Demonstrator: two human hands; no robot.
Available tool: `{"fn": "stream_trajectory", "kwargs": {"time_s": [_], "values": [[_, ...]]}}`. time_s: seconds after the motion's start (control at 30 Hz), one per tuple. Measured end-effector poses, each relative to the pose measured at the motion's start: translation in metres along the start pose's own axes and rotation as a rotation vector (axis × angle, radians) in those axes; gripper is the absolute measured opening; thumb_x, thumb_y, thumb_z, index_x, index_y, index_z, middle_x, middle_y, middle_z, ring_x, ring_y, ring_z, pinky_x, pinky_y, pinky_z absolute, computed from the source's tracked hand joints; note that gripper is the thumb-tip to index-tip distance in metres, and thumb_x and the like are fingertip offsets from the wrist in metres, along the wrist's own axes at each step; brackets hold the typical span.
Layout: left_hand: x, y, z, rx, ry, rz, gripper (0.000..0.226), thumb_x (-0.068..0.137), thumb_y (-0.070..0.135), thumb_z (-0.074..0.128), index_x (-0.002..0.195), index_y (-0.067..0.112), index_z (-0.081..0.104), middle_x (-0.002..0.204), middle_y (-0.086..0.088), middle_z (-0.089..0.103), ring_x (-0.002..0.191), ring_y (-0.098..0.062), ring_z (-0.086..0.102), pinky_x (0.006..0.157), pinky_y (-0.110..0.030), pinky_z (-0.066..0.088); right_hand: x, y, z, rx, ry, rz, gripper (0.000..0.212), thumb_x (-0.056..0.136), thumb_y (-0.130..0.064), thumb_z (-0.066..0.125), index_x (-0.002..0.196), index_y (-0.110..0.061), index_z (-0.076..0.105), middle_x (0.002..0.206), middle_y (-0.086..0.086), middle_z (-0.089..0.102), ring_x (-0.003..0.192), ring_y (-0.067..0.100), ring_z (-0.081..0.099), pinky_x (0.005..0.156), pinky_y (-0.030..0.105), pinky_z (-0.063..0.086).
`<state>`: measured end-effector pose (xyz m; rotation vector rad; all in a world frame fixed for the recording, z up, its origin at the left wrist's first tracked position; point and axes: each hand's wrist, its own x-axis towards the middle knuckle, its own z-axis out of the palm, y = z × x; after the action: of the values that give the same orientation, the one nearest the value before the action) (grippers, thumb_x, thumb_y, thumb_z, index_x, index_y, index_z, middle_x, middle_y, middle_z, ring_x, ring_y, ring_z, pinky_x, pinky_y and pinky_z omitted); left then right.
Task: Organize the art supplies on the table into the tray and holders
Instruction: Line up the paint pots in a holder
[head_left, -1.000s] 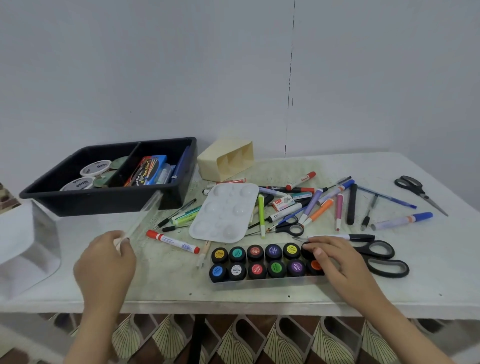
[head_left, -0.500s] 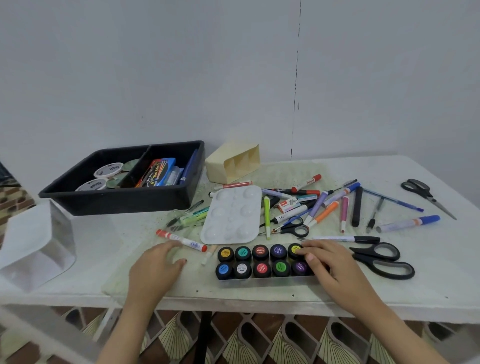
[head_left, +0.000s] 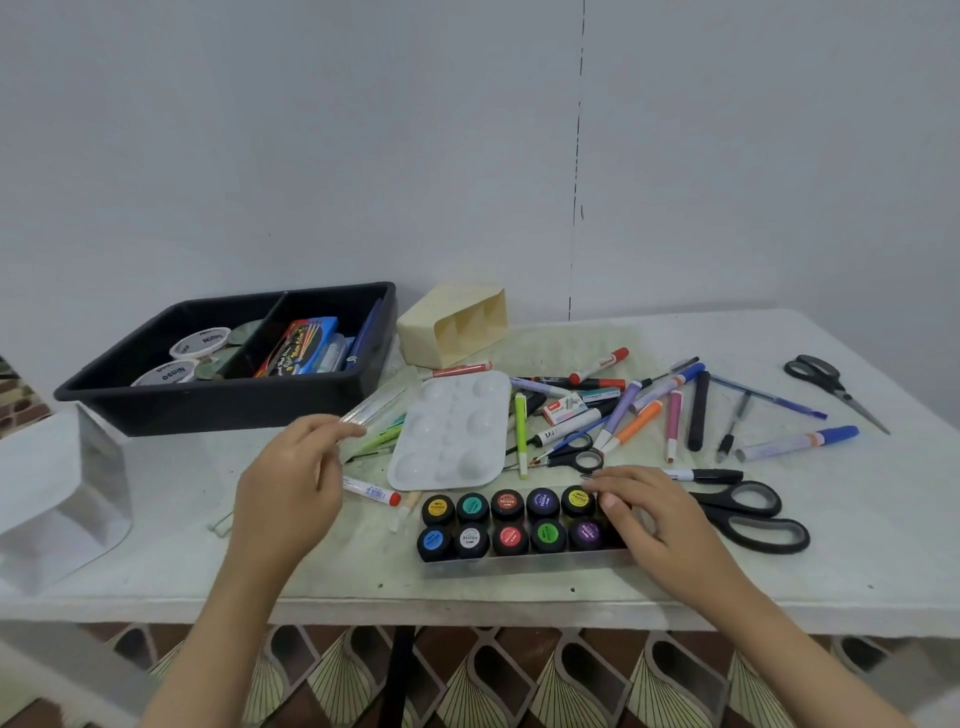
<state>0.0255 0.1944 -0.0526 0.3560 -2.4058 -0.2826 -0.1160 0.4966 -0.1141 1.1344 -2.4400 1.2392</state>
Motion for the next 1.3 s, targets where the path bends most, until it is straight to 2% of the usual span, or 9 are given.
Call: {"fn": "stream_trajectory", "kwargs": {"time_s": [0.1,0.27,0.47,0.6,0.7,0.83,0.9,1.03,1.3], "values": [[0.016,0.026,-0.014,-0.323,-0.134,-0.037,0.045,0.086,-0.006,0.054,0.104,0.035,0.062,0.102,0.023,0.063,0.090,0.002,0.057,0.073,-0.011,0.041,0.007,-0.011,-0.006,0.110,0.003,0.038,0.038,0.085,-0.052,0.045,0.121,-0.045,0.053,0.119,-0.026,0.058,0.116,-0.007,0.048,0.096,0.012,0.037],[0.030,0.065,-0.012,-0.650,-0.467,-0.046,0.046,0.086,-0.014,0.049,0.103,0.026,0.063,0.096,0.014,0.069,0.082,-0.012,0.064,0.077,-0.028,0.054,0.012,-0.033,-0.013,0.371,-0.032,0.094,0.068,0.082,-0.039,0.069,0.137,-0.054,0.032,0.122,-0.026,0.055,0.107,-0.002,0.058,0.092,0.008,0.041],[0.035,0.079,0.019,-0.777,-0.624,-0.097,0.036,0.088,-0.011,0.050,0.103,0.018,0.064,0.100,0.002,0.071,0.091,-0.016,0.066,0.084,-0.027,0.053,0.010,-0.031,-0.013,0.513,0.060,0.141,0.063,0.085,-0.010,0.065,0.123,-0.057,0.049,0.089,0.002,0.064,0.080,0.018,0.067,0.068,0.022,0.051],[0.027,0.081,0.044,-0.632,-0.634,-0.039,0.032,0.091,0.004,0.054,0.100,0.034,0.061,0.104,0.015,0.066,0.098,0.003,0.059,0.086,-0.016,0.045,0.007,-0.017,-0.012,0.517,0.088,0.216,0.052,0.087,-0.006,0.062,0.126,-0.039,0.055,0.083,0.018,0.061,0.078,0.039,0.061,0.067,0.027,0.055],[0.017,0.072,0.054,-0.453,-0.678,0.038,0.035,0.078,0.043,0.068,0.106,0.055,0.051,0.114,0.031,0.054,0.108,0.011,0.048,0.092,-0.019,0.039,0.002,-0.011,-0.011,0.430,0.113,0.234,0.048,0.088,-0.004,0.061,0.121,-0.040,0.055,0.076,0.005,0.064,0.070,0.022,0.062,0.065,0.016,0.049],[-0.001,0.062,0.051,-0.288,-0.720,0.116,0.088,0.051,0.075,0.069,0.126,0.062,0.026,0.134,0.033,0.026,0.125,0.007,0.025,0.104,-0.027,0.029,-0.006,-0.008,-0.009,0.240,0.135,0.223,0.045,0.089,-0.012,0.062,0.122,-0.041,0.054,0.077,-0.014,0.062,0.073,0.008,0.056,0.068,0.008,0.041],[-0.012,0.057,0.047,-0.186,-0.724,0.132,0.108,0.048,0.072,0.073,0.136,0.055,0.014,0.134,0.028,0.014,0.124,0.005,0.015,0.103,-0.024,0.025,-0.009,-0.009,-0.008,0.213,0.145,0.232,0.043,0.088,-0.015,0.063,0.122,-0.039,0.054,0.081,-0.017,0.061,0.076,0.005,0.055,0.068,0.007,0.040],[-0.024,0.044,0.047,-0.180,-0.659,0.168,0.096,0.057,0.055,0.072,0.132,0.057,0.012,0.124,0.027,0.023,0.114,0.008,0.025,0.099,-0.019,0.035,-0.009,-0.007,-0.005,0.156,0.151,0.241,0.035,0.089,-0.029,0.062,0.123,-0.036,0.055,0.077,-0.012,0.061,0.085,0.004,0.055,0.071,0.007,0.039],[-0.012,0.028,0.051,-0.522,-0.693,-0.102,0.090,0.048,0.046,0.080,0.123,0.052,0.031,0.122,0.025,0.048,0.110,0.012,0.047,0.084,-0.007,0.041,-0.005,0.004,-0.009,0.047,-0.076,0.224,0.066,0.069,-0.070,0.050,0.130,-0.050,0.034,0.128,-0.037,0.035,0.123,-0.016,0.029,0.098,0.010,0.023]]}}
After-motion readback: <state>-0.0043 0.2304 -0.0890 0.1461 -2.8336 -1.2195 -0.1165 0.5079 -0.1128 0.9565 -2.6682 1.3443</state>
